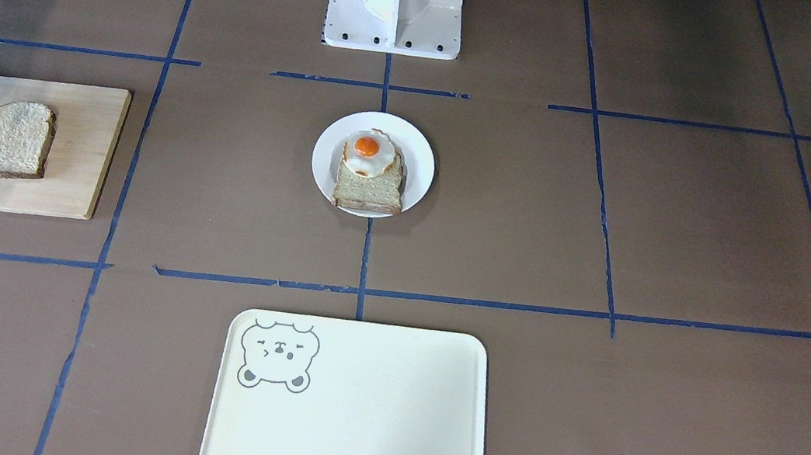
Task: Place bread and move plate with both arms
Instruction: 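Grasp the bread slice on the bamboo board with the right gripper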
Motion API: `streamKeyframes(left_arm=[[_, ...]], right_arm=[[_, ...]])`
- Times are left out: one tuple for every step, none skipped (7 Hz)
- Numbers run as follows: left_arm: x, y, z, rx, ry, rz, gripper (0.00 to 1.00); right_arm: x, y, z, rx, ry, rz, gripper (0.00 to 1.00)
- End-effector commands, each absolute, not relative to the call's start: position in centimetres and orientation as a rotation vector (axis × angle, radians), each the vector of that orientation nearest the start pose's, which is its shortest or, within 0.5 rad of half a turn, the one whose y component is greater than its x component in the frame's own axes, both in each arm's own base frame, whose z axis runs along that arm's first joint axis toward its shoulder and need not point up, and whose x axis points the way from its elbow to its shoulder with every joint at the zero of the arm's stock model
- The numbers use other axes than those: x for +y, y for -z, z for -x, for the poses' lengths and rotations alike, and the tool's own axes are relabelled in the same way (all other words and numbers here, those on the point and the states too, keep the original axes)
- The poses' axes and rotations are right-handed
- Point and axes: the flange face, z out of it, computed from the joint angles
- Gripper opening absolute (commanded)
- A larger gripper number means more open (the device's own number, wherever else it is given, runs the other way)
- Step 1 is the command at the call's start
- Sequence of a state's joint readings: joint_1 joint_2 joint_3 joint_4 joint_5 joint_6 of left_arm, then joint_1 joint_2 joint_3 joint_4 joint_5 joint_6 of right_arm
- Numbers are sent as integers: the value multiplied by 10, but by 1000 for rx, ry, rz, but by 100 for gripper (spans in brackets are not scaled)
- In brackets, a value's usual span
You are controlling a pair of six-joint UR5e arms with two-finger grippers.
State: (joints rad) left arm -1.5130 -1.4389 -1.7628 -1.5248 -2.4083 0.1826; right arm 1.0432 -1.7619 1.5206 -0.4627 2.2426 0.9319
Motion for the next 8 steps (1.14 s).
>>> streamKeyframes(left_arm=[[-439, -625, 34, 837, -233, -67, 100], [-439, -625, 34, 837, -233, -67, 100], [-439, -625, 34, 837, -233, -67, 100], [-440, -624, 34, 837, -234, -68, 100], [-439, -625, 34, 837, -233, -67, 100], [-439, -626, 34, 836, -232, -65, 100], [-439, -626, 34, 837, -231, -64, 100], [-439, -626, 34, 837, -232, -65, 100]], right_arm=[[-409, -655, 168, -1017, -58, -183, 91], [-413, -654, 172, -1020, -55, -184, 86], [-413, -653, 172, -1023, -53, -183, 74], [-413, -650, 172, -1029, -49, -191, 53], [-413, -649, 172, -1032, -48, -193, 37], [-413, -649, 172, -1032, -46, -193, 25], [-413, -649, 172, -1032, -46, -193, 13], [-412, -648, 171, -1033, -44, -195, 5]])
